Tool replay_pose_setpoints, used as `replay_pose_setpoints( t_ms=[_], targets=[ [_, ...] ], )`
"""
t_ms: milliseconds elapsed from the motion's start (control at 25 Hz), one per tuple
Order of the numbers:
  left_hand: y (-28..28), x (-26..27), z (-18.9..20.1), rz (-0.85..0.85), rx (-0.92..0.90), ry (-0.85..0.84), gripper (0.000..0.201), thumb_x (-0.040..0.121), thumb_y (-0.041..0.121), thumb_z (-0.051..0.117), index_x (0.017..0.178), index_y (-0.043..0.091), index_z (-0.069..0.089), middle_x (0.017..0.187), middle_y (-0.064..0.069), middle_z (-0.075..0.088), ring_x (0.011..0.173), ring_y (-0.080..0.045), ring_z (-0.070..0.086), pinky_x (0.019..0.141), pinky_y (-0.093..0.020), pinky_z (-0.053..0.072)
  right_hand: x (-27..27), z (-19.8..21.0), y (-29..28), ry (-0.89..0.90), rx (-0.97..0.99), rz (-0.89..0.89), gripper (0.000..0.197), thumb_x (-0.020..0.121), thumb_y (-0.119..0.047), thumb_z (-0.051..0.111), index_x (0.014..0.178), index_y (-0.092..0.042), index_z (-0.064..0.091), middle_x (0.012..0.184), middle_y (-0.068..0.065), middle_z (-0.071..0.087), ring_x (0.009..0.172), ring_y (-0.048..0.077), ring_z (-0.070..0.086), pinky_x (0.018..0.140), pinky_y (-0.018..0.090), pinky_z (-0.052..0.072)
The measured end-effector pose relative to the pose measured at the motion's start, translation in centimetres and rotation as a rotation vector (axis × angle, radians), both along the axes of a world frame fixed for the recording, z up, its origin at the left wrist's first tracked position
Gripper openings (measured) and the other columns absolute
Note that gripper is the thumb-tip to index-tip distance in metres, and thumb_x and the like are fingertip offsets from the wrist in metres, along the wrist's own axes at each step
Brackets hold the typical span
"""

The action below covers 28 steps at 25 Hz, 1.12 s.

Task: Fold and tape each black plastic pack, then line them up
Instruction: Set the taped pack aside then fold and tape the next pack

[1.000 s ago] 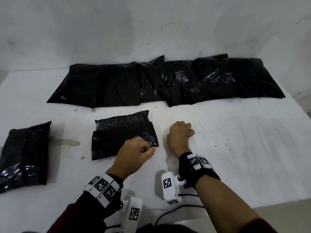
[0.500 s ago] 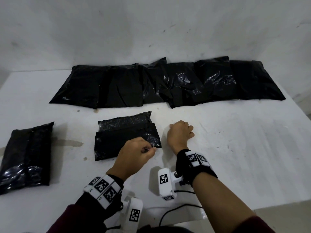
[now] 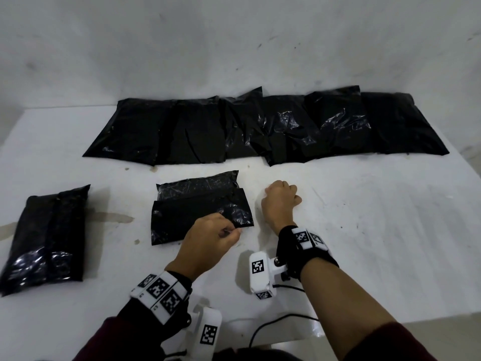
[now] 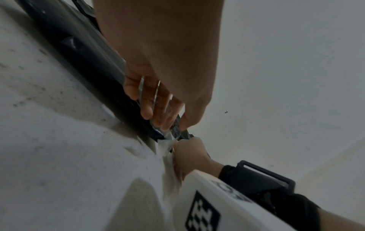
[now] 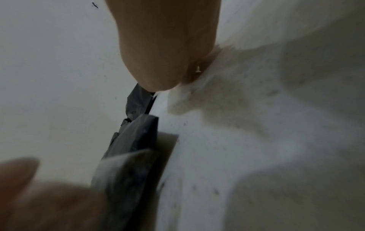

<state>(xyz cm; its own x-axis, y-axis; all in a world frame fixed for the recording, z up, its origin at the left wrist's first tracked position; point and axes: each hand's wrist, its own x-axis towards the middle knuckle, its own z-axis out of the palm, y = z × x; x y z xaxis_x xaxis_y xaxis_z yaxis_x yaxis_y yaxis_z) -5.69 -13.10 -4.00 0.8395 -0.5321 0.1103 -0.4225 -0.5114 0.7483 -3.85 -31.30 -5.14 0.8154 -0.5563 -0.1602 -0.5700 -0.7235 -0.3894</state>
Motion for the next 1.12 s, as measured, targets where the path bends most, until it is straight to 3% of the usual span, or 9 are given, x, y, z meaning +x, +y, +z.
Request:
replay_pose_setpoints(
  t_ms=[200,320,400,520,600,720,960,1120],
  targets=[
    [-0.5,-0.2,0.0,-0.004,-0.007,0.001,0.049,0.075,0.053,0.045,0.072,0.011,0.071,0.072,0.002,0.062,0.062,-0.012,0.057,0.059,-0.038,0.051,-1.7,-0.2,-0.9,-0.177,0.13,0.011,0.02,0.09,-0.001,0.042,0.096,-0.015,0.055,0.11,0.002,0.055,0.108,0.022,0.041,0.084,0.035,0.022],
    [-1.2,-0.6,0.1,-0.012,-0.022,0.008,0.05,0.075,0.052,0.044,0.072,0.01,0.071,0.072,0.0,0.062,0.063,-0.014,0.057,0.06,-0.039,0.051,-2.2,0.1,-1.7,-0.228,0.185,0.03,0.017,0.095,-0.005,0.04,0.092,-0.017,0.052,0.107,0.001,0.051,0.104,0.021,0.042,0.09,0.035,0.024],
    [-1.6,-0.9,0.2,-0.013,-0.015,0.007,0.05,0.075,0.052,0.044,0.072,0.01,0.071,0.072,0.0,0.062,0.063,-0.014,0.057,0.06,-0.039,0.051,-2.2,0.4,-2.1,-0.217,0.263,0.054,0.017,0.095,-0.005,0.039,0.088,-0.018,0.048,0.095,-0.003,0.054,0.096,0.02,0.043,0.087,0.034,0.024],
    [-2.0,-1.1,0.3,-0.011,-0.013,-0.001,0.051,0.076,0.052,0.044,0.072,0.01,0.071,0.072,0.0,0.062,0.063,-0.014,0.058,0.06,-0.038,0.051,-2.2,0.5,-3.1,-0.189,0.344,0.116,0.008,0.093,-0.012,0.051,0.091,-0.019,0.048,0.09,-0.004,0.062,0.09,0.017,0.052,0.084,0.031,0.026],
    [-2.2,-1.3,0.5,0.001,-0.012,0.006,0.052,0.075,0.052,0.043,0.073,0.009,0.072,0.072,0.0,0.063,0.063,-0.013,0.058,0.06,-0.037,0.052,-2.3,0.5,-3.6,-0.197,0.369,0.166,0.017,0.087,-0.002,0.053,0.092,-0.018,0.049,0.083,-0.003,0.063,0.084,0.016,0.059,0.088,0.034,0.038],
    [-2.4,-1.5,0.6,0.016,-0.002,0.035,0.053,0.074,0.055,0.042,0.073,0.01,0.072,0.073,0.002,0.063,0.064,-0.012,0.058,0.061,-0.037,0.052,-2.6,1.0,-3.4,-0.226,0.352,0.237,0.023,0.085,0.007,0.04,0.092,-0.014,0.048,0.083,0.004,0.06,0.081,0.022,0.062,0.079,0.032,0.05],
    [-2.8,-2.1,0.8,0.058,0.013,0.072,0.044,0.075,0.05,0.049,0.075,0.013,0.072,0.073,0.003,0.062,0.066,-0.011,0.058,0.063,-0.036,0.051,-3.0,0.6,-3.4,-0.344,0.423,0.212,0.031,0.081,0.017,0.036,0.093,-0.006,0.052,0.086,0.007,0.057,0.083,0.02,0.058,0.078,0.029,0.051],
    [-3.1,-2.4,0.8,0.07,0.033,0.083,0.038,0.076,0.043,0.052,0.078,0.011,0.073,0.077,0.0,0.065,0.069,-0.013,0.06,0.065,-0.036,0.052,-3.6,0.7,-3.5,-0.453,0.559,0.105,0.036,0.077,0.023,0.037,0.086,-0.009,0.051,0.072,-0.002,0.054,0.071,0.012,0.054,0.07,0.014,0.046]
  ],
)
